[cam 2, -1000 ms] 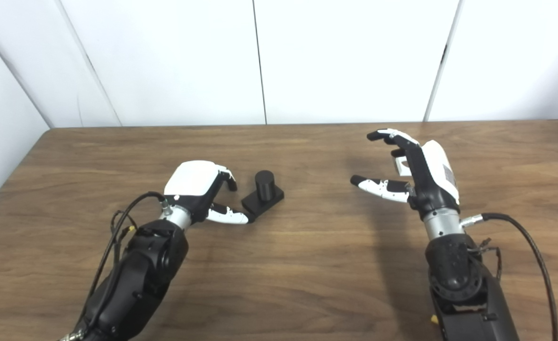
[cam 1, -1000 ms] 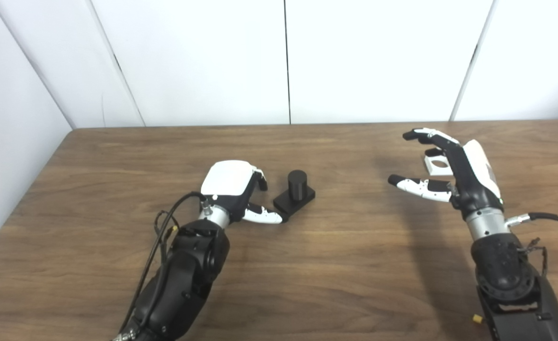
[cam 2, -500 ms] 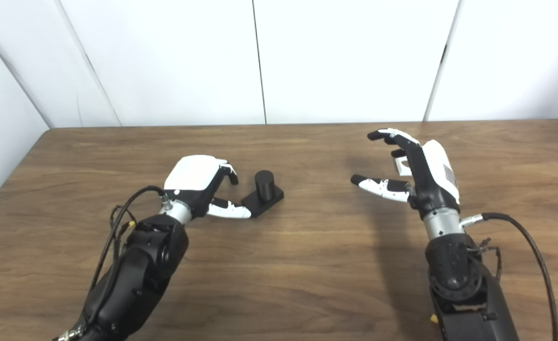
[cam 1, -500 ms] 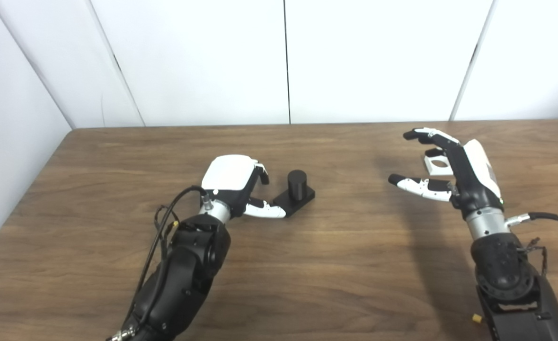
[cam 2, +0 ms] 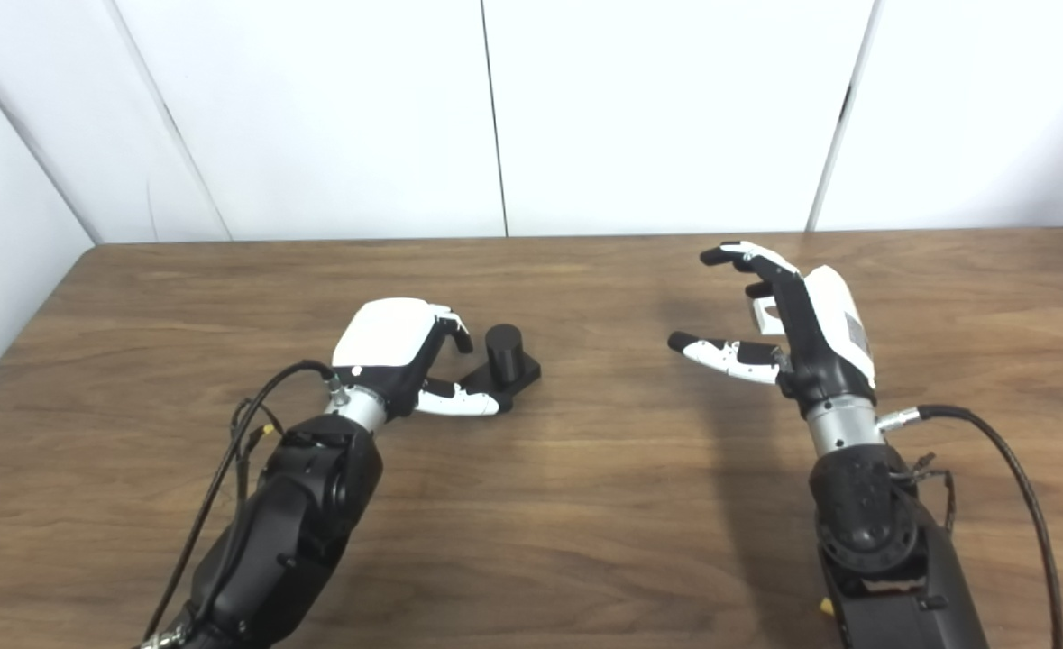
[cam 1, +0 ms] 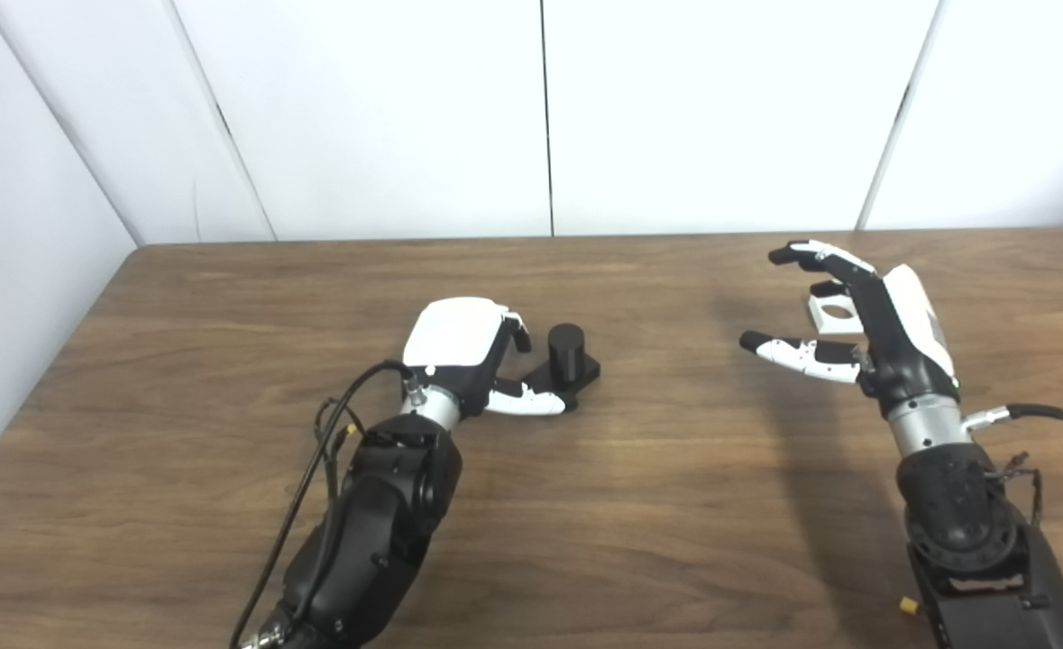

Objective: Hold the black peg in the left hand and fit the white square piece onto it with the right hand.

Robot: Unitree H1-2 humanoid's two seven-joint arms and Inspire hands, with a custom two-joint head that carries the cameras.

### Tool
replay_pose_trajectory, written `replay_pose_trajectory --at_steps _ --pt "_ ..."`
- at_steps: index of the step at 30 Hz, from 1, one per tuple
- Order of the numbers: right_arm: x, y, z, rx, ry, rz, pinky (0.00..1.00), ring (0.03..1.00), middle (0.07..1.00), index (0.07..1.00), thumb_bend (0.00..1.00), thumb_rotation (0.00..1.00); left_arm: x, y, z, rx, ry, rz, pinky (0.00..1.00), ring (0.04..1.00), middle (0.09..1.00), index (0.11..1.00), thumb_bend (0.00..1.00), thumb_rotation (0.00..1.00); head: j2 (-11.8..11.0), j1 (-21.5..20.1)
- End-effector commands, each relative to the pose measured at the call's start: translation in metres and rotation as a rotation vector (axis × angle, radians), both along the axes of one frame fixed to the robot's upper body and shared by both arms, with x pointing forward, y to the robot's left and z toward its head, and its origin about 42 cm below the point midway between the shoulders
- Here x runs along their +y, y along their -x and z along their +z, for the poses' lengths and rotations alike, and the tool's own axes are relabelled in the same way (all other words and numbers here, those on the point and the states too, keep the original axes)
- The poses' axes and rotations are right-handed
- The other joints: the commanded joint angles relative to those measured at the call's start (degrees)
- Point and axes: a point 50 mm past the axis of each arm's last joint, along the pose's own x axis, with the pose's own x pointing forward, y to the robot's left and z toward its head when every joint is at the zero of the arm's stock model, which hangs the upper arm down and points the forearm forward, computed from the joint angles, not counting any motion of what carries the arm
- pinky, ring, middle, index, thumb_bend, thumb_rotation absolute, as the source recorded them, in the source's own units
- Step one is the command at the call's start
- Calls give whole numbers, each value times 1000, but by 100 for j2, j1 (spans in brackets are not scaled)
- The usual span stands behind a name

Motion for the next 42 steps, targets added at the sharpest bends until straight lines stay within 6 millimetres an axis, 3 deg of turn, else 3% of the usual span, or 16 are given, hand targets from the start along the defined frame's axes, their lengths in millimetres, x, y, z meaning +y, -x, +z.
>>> replay_pose_trajectory --at_steps 1,10,16,22,27,42 --pt "5 -5 24 -100 -1 12 711 812 828 720 710 208 -2 -7 17 -79 -8 6 751 837 859 643 975 682 3 5" --pt "6 -5 24 -101 -10 16 727 817 832 722 708 215 -9 -8 17 -93 -4 8 734 833 855 642 960 652 8 -65" --pt "1 -2 26 -100 -2 5 724 818 833 719 710 211 -9 -10 7 -105 -49 17 735 820 851 630 921 574 47 -67" --pt "-1 -2 27 -101 -4 10 730 823 830 720 710 221 -6 -10 1 -126 -63 22 747 796 819 575 830 408 73 -49" --pt "1 -3 27 -106 4 7 721 816 825 717 714 224 -2 -10 1 -127 -62 28 756 793 812 548 793 339 78 -44" --pt "-2 -1 29 -103 0 11 716 815 828 719 706 219 1 -8 -2 -101 -45 25 743 788 805 546 751 334 101 -83"
